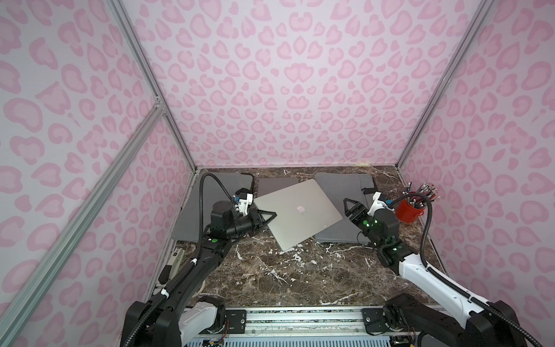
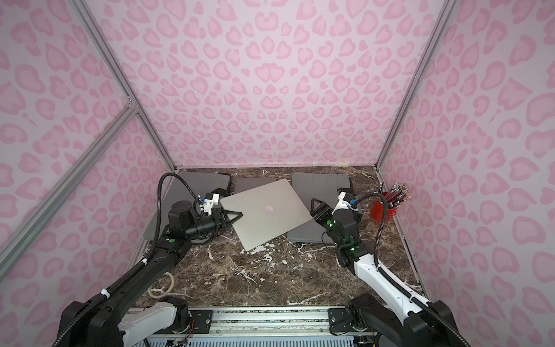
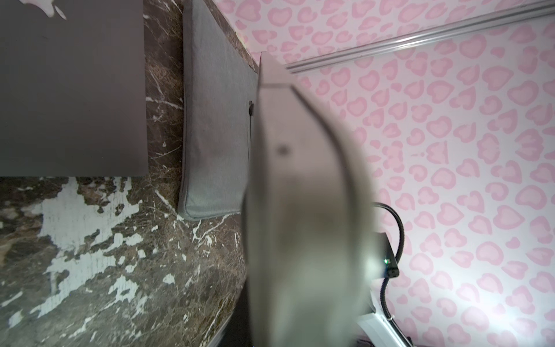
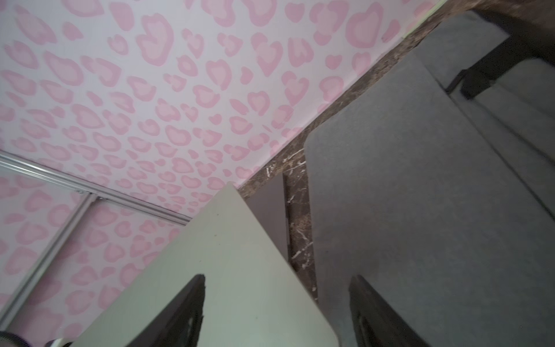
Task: Open the zippered laptop bag and take out the laptop
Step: Adjust the laptop, then move the zippered laptop bag to the center of the board.
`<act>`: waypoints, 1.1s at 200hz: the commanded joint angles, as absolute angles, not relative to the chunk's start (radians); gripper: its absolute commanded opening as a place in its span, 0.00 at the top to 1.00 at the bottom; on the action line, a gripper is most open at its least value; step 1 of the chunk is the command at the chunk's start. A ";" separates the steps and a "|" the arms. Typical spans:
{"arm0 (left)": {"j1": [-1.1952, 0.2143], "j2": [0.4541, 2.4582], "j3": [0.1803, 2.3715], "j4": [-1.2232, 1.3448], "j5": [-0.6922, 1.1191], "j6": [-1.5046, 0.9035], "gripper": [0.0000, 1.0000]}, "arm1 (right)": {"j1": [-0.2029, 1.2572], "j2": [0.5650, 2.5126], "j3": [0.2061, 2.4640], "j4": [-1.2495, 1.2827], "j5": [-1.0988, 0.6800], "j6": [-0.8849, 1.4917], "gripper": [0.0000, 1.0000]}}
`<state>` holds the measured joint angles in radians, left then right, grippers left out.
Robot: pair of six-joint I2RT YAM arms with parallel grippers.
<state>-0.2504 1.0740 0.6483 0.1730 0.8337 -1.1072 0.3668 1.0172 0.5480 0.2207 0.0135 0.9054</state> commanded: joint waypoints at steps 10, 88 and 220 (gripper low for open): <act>-0.234 1.043 0.695 0.151 0.986 -1.001 0.98 | 0.357 0.994 0.560 -0.113 0.137 0.818 0.48; -0.200 1.093 0.730 0.013 1.116 -0.943 0.98 | 0.360 1.067 0.494 -0.281 -0.015 0.859 0.61; -0.187 1.068 0.711 -0.149 1.152 -0.840 0.98 | 0.431 1.318 0.550 -0.240 0.015 0.875 0.61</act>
<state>-0.1883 1.0706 0.7143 -0.2111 1.0618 -0.8783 0.4477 1.2659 0.5114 -0.2836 -0.0345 0.9054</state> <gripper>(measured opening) 0.159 0.385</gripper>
